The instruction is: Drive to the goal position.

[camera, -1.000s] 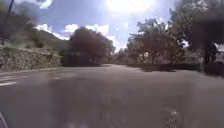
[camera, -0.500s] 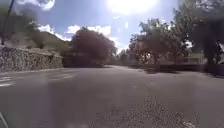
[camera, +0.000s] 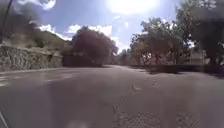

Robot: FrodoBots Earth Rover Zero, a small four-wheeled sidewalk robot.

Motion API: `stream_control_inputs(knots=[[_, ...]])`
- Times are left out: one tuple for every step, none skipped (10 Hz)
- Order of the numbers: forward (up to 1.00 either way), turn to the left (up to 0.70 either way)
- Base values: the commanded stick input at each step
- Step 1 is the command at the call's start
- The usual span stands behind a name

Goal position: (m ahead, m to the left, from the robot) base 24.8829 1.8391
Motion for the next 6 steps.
stream_control_inputs(knots=[[0.50, 0.00], [0.50, 0.00], [0.50, 0.00], [0.50, 0.00], [0.50, 0.00], [0.50, 0.00]])
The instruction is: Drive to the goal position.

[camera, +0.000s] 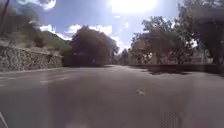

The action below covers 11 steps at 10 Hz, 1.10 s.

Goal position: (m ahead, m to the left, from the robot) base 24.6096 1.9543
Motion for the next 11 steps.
stream_control_inputs(knots=[[0.50, 0.00], [0.50, 0.00], [0.50, 0.00], [0.50, 0.00], [0.50, 0.00], [0.50, 0.00], [0.50, 0.00], [0.50, 0.00], [0.50, 0.00], [0.50, 0.00], [0.50, 0.00]])
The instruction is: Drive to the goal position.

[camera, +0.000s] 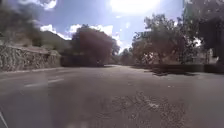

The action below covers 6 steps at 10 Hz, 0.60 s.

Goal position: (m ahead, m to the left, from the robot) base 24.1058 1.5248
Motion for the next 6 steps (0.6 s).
stream_control_inputs(knots=[[0.50, 0.00], [0.50, 0.00], [0.50, 0.00], [0.50, 0.00], [0.50, 0.00], [0.50, 0.00]])
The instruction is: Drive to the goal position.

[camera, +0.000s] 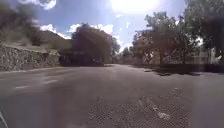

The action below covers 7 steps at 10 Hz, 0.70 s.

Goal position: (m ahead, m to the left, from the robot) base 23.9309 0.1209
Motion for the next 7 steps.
stream_control_inputs(knots=[[0.50, 0.00], [0.50, 0.00], [0.50, 0.00], [0.50, 0.00], [0.50, 0.00], [0.50, 0.00], [0.50, 0.00]])
